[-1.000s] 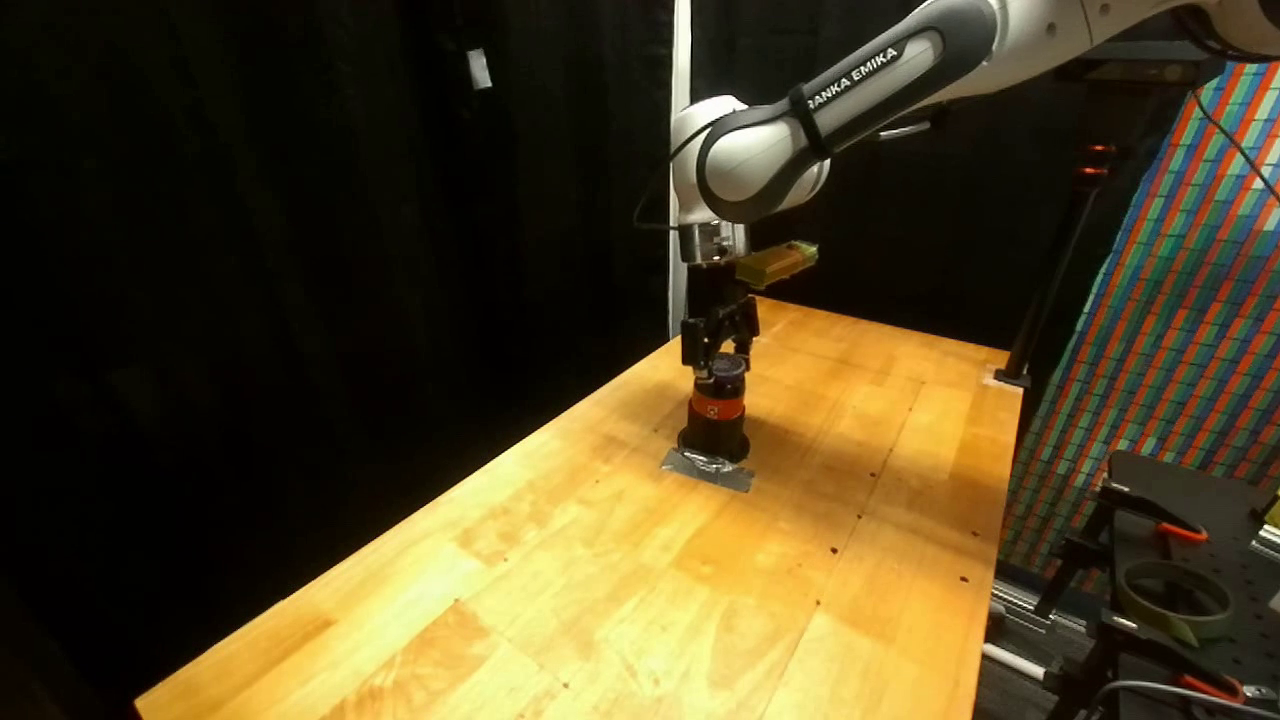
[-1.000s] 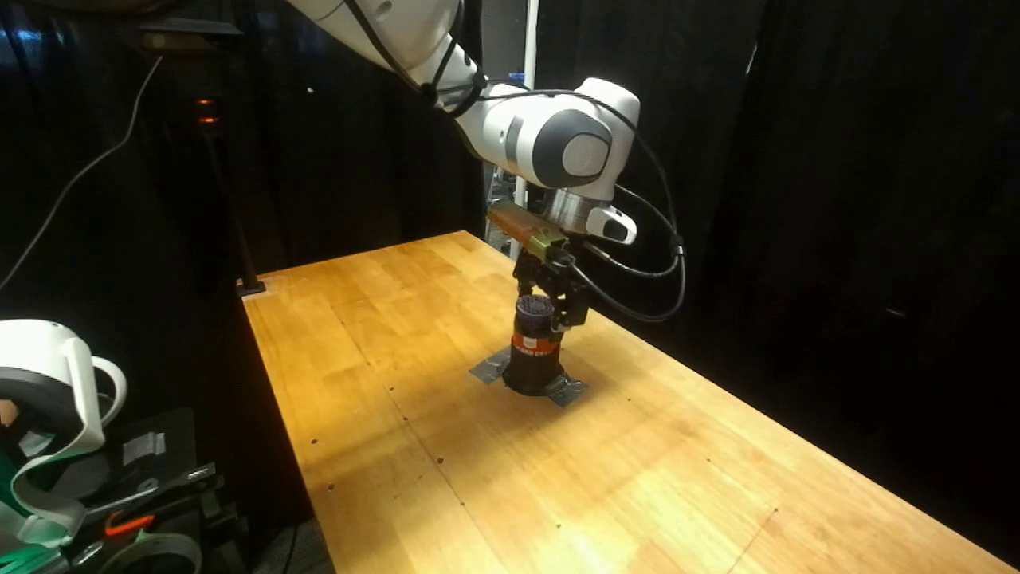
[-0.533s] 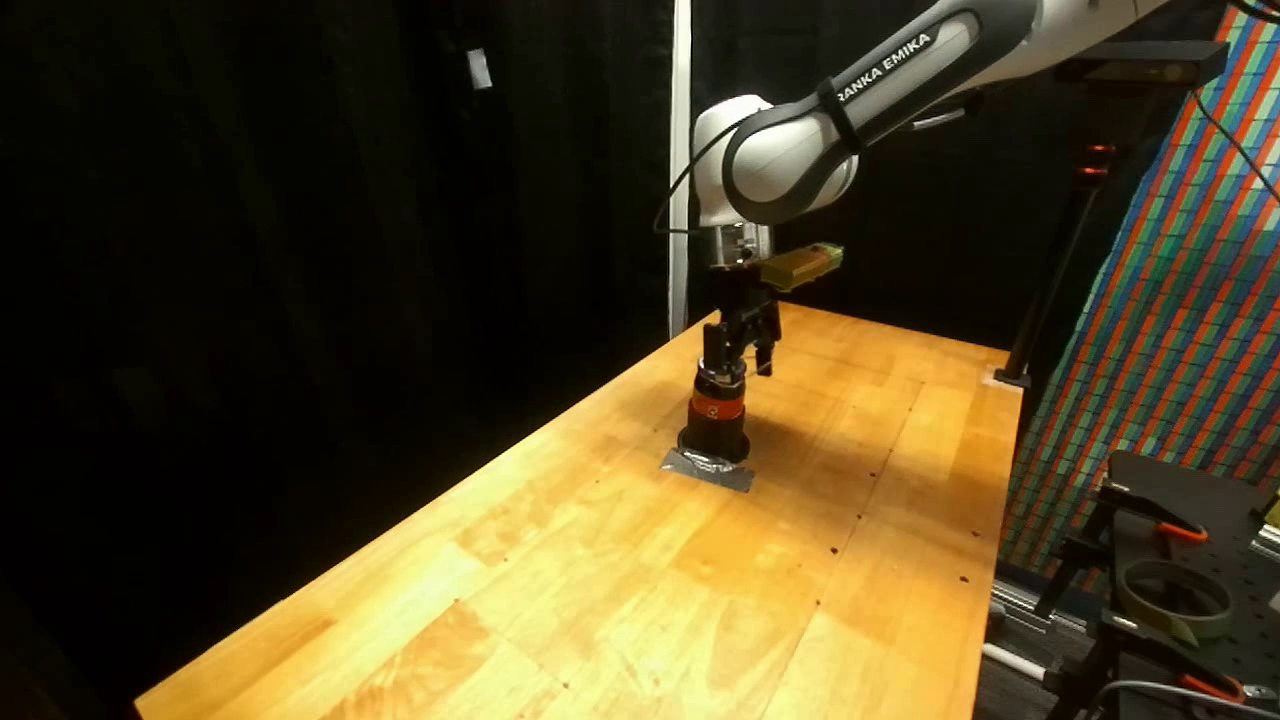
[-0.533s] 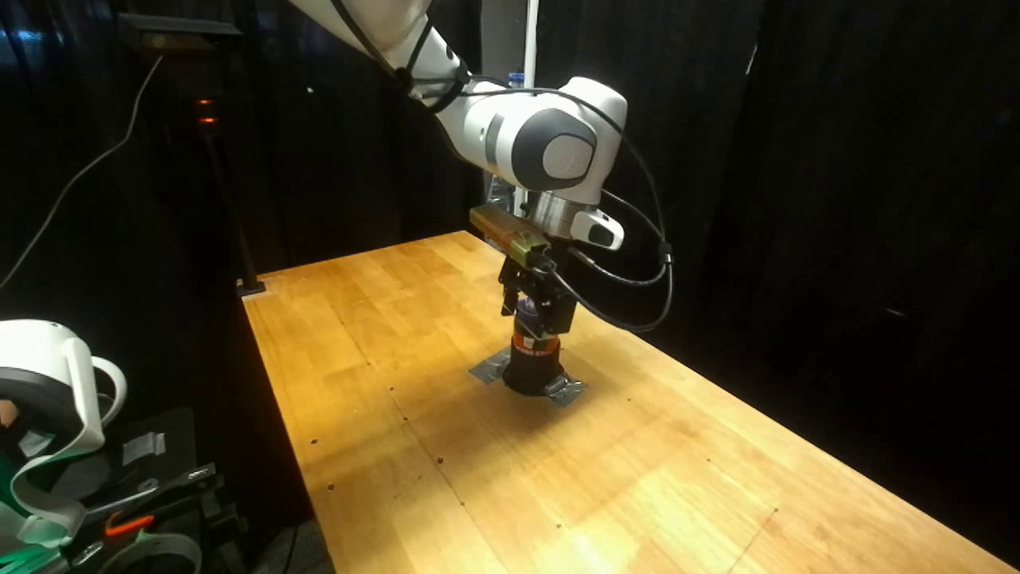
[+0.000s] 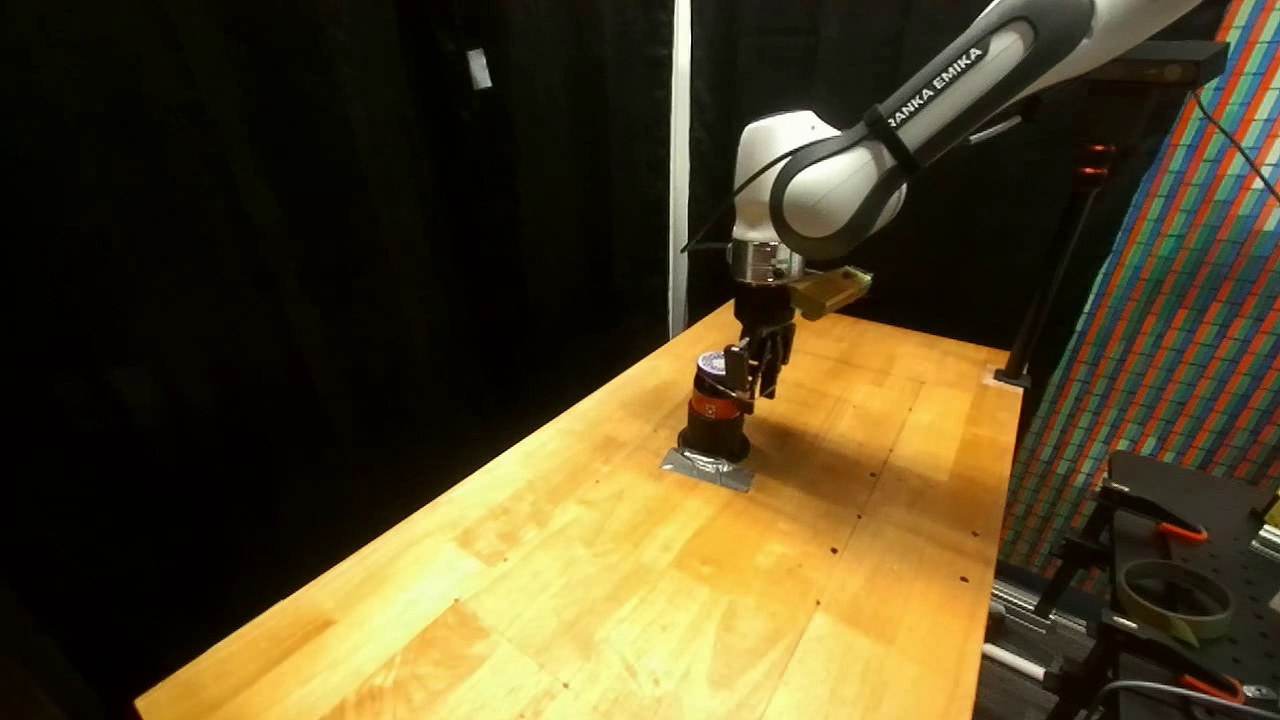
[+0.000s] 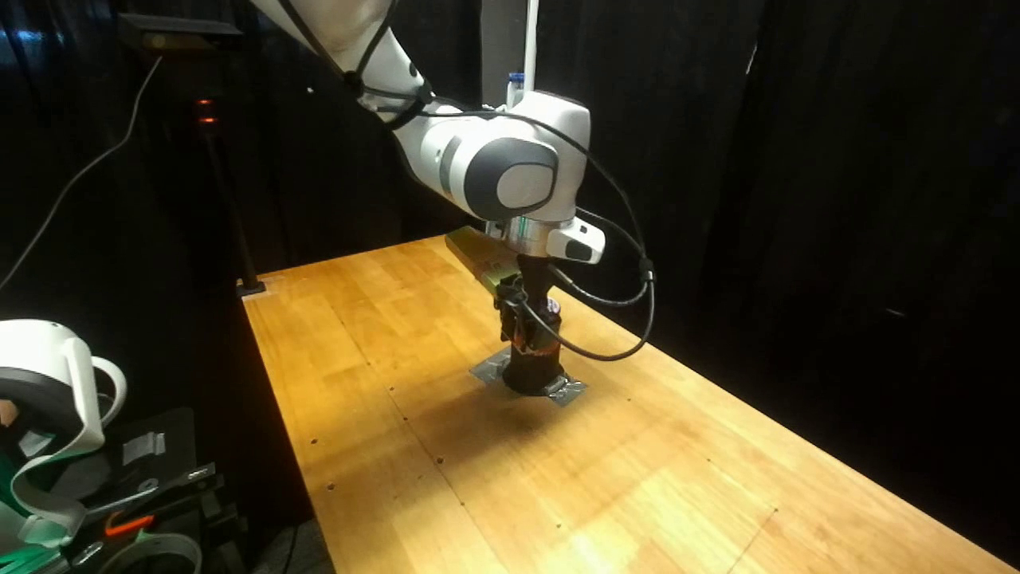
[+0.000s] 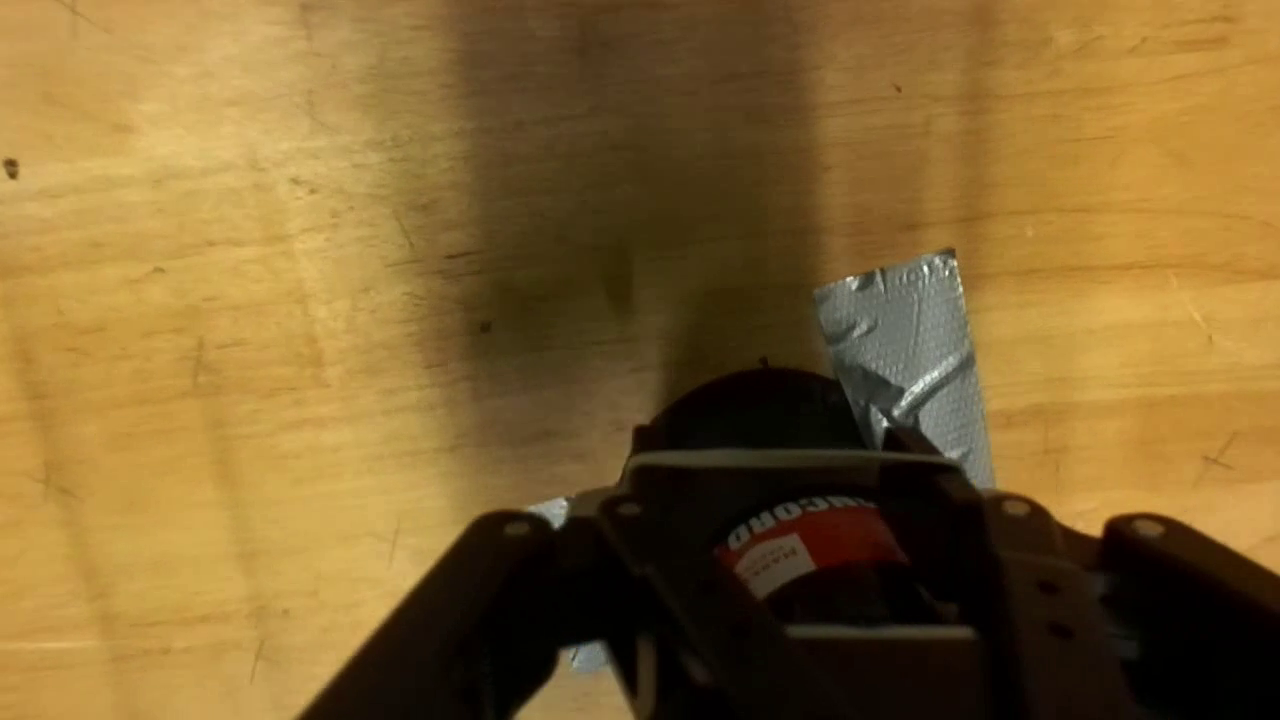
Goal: Put the elastic around the bottle
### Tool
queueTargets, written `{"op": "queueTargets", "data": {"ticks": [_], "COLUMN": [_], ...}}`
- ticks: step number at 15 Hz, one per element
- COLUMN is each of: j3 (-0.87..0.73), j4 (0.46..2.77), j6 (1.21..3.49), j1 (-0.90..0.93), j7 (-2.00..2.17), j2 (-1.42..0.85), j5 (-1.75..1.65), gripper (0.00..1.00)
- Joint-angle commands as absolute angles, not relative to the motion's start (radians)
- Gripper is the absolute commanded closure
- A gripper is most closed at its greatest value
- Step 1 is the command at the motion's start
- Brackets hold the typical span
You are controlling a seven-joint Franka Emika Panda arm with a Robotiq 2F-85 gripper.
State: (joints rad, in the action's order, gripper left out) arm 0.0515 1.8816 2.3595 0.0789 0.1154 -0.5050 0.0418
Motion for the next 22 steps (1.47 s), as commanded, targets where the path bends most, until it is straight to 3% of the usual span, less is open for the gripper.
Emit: {"op": "queueTargets", "data": {"ticks": [1,4,7,11,15,22], "j3": [0.034,0.019,0.033,0.011,0.070,0.076], "j4": [2.111,2.248,2.373,2.493,2.577,2.587], "j6": [2.601,2.805,3.024,3.354,3.622,3.897], "j1": [0.098,0.112,0.101,0.124,0.083,0.080], "j7": [0.124,0.136,0.103,0.081,0.020,-0.048], "j2": [-0.373,-0.315,-0.271,-0.273,-0.303,-0.407], "j5": [0.011,-0.029,-0.027,-0.062,-0.074,-0.163], "gripper": [0.73,0.92,0.98,0.91,0.92,0.92]}}
